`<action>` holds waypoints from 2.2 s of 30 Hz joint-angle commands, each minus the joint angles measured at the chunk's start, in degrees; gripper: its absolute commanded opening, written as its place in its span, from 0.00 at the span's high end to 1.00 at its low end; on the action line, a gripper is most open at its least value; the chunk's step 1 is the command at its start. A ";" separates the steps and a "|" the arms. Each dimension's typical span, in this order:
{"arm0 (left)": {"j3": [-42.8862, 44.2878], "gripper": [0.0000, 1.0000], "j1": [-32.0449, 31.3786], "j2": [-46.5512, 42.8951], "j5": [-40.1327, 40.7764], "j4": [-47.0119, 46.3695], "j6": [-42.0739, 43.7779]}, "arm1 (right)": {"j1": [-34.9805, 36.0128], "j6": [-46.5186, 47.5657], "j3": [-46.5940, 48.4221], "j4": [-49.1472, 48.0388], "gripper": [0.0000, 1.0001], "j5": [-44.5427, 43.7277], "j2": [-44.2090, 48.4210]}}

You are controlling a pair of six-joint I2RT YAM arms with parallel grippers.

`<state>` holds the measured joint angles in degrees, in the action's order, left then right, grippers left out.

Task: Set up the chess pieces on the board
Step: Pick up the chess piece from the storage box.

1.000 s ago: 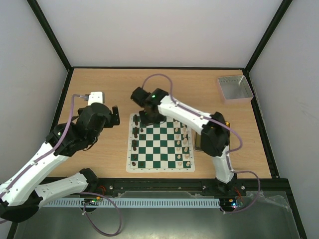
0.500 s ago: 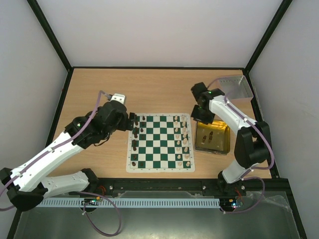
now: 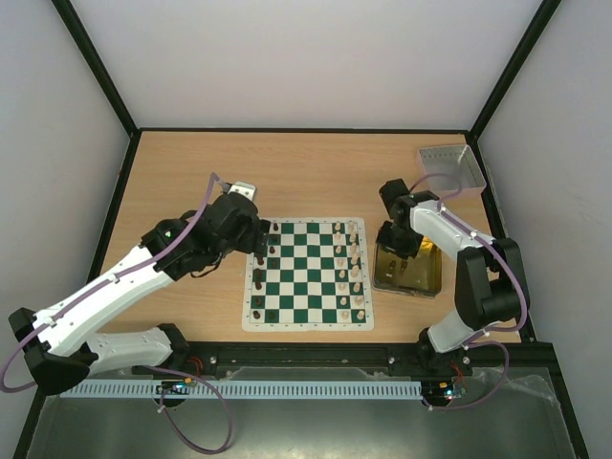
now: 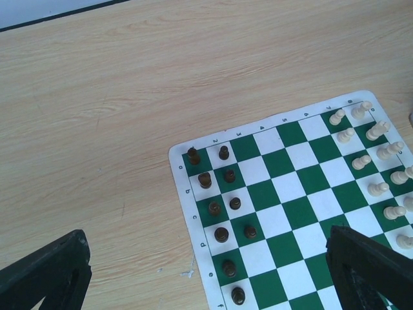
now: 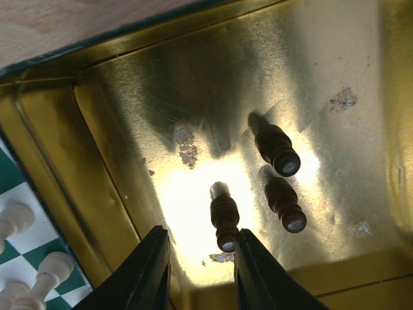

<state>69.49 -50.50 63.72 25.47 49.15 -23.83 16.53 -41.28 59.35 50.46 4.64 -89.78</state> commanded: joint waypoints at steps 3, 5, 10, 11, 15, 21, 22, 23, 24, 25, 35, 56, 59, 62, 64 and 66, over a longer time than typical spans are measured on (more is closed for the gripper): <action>2.07 0.01 -0.21 0.89 0.09 0.52 0.21 | -1.58 0.97 -2.64 -2.49 0.73 0.37 2.07; 2.45 0.01 -0.20 1.24 -0.05 0.66 0.11 | -2.19 1.18 -3.40 -2.90 0.73 1.14 2.34; 2.40 0.01 -0.19 1.91 -0.21 0.47 0.10 | -2.69 1.55 -4.55 -3.51 0.73 1.67 2.59; 2.40 0.01 -0.17 2.07 -0.27 0.36 0.10 | -2.71 1.55 -4.88 -3.63 0.73 1.73 2.72; 2.48 0.01 -0.17 2.52 -0.33 0.17 0.12 | -2.86 1.71 -6.47 -4.63 0.73 2.13 2.86; 2.57 0.01 -0.22 3.07 -0.61 0.07 0.03 | -2.89 1.91 -7.37 -5.62 0.75 3.18 2.68; 2.49 0.01 -0.24 3.08 -0.66 0.12 -0.03 | -2.84 1.96 -7.45 -5.69 0.76 3.06 2.79; 2.50 0.01 -0.22 3.03 -0.61 0.11 -0.07 | -2.89 2.05 -7.68 -5.81 0.77 2.87 2.91; 2.48 0.01 -0.20 3.00 -0.53 0.09 -0.14 | -2.91 2.12 -7.92 -5.92 0.77 2.77 2.94; 2.49 0.01 -0.19 2.91 -0.51 0.15 -0.22 | -2.90 2.20 -8.05 -6.09 0.79 2.76 2.88; 2.40 0.01 -0.21 2.57 -0.48 0.68 -0.69 | -2.95 2.48 -9.95 -7.35 0.86 1.66 2.77; -1.37 0.01 5.25 0.03 1.86 1.05 -5.15 | 3.25 1.41 2.36 0.55 0.94 -5.67 5.48; -3.22 0.01 7.39 -0.62 -1.57 0.25 -5.52 | 7.23 0.81 7.47 2.37 0.94 -6.02 4.13; -4.98 0.01 9.39 -1.24 -6.13 -0.70 -5.39 | 10.76 0.48 11.78 3.41 0.94 -4.90 2.20; -6.31 0.01 10.99 -1.89 -9.49 -1.25 -5.87 | 13.34 1.00 14.34 3.71 0.93 -3.43 0.33; -8.05 0.01 13.56 -2.74 -12.60 -1.97 -6.39 | 16.18 1.71 16.76 4.40 0.94 -2.72 -1.79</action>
<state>64.27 -40.23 63.05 20.64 48.62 -28.93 28.53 -39.90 71.92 50.94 1.41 -87.81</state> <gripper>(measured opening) 0.990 0.067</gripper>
